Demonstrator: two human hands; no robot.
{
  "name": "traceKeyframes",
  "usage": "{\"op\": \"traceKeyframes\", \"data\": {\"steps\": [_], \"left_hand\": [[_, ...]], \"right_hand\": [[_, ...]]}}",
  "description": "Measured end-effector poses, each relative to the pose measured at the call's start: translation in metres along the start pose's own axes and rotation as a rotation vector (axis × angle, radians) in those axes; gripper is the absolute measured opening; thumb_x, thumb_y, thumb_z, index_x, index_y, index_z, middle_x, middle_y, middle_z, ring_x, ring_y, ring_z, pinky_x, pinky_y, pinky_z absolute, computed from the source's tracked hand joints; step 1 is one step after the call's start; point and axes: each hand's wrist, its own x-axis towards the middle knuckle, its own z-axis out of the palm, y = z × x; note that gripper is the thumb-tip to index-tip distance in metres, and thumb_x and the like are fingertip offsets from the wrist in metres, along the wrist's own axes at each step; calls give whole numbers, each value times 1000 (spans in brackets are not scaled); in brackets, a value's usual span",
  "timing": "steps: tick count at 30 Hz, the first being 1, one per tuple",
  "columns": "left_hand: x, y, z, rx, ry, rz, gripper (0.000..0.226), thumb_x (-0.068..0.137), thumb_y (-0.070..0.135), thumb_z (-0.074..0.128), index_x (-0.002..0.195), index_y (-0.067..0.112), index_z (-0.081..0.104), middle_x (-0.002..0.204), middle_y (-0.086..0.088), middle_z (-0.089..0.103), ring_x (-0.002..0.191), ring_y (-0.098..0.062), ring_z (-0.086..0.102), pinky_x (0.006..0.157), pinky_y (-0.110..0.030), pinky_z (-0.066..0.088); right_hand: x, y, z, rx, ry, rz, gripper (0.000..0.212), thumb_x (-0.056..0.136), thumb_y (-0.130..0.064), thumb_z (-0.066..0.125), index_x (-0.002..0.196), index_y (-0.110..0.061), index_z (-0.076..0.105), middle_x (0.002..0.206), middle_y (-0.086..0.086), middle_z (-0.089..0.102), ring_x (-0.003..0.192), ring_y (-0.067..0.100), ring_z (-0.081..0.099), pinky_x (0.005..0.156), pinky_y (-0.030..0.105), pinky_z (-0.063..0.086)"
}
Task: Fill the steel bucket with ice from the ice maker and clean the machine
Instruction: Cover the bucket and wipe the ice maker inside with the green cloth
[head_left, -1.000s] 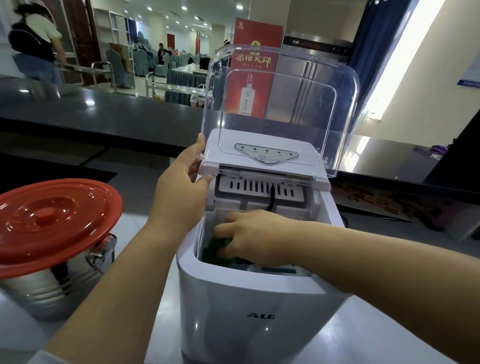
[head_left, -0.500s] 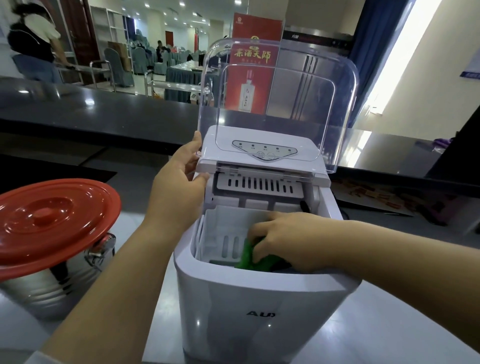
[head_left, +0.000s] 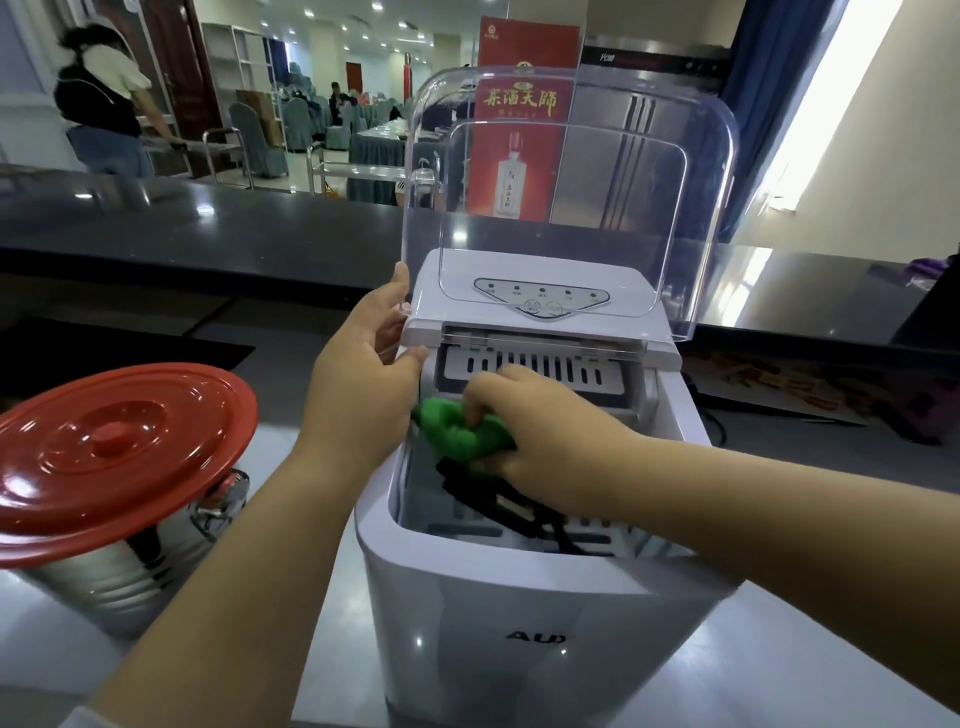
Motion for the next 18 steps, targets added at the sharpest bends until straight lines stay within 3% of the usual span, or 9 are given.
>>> {"op": "traceKeyframes", "data": {"steps": [3,8,11,13,18], "left_hand": [[0,0,-1,27,1,-6,68,91,0,54,133,50,36,113,18,57,94,13,56,88,-16,48],[1,-2,0,42,3,-2,68,90,-1,55,130,52,37,107,29,52,74,14,57,68,-4,46],[2,-2,0,40,4,-9,68,90,1,57,128,54,36,107,29,51,81,14,58,76,-7,46],[1,-2,0,44,6,-15,67,91,3,58,128,55,37,108,30,51,89,10,59,86,-17,48],[1,-3,1,31,9,-19,67,91,3,57,128,55,38,113,23,54,96,-1,61,93,-31,51]], "right_hand": [[8,-9,11,75,23,10,40,82,-19,69,117,-21,49,115,3,48,99,20,48,85,32,45],[8,-8,13,128,-98,-9,57,74,-23,79,122,-21,48,119,-1,49,106,18,48,84,27,43],[4,-7,10,132,-155,-112,49,71,-16,81,113,-21,56,109,-5,48,100,17,49,85,31,47],[2,-6,10,153,-172,-181,41,71,-11,81,106,-21,63,104,-9,48,96,16,52,83,33,51],[-1,-3,11,169,-223,-378,29,72,5,72,95,-14,76,110,-2,62,94,10,56,80,17,46]]}}
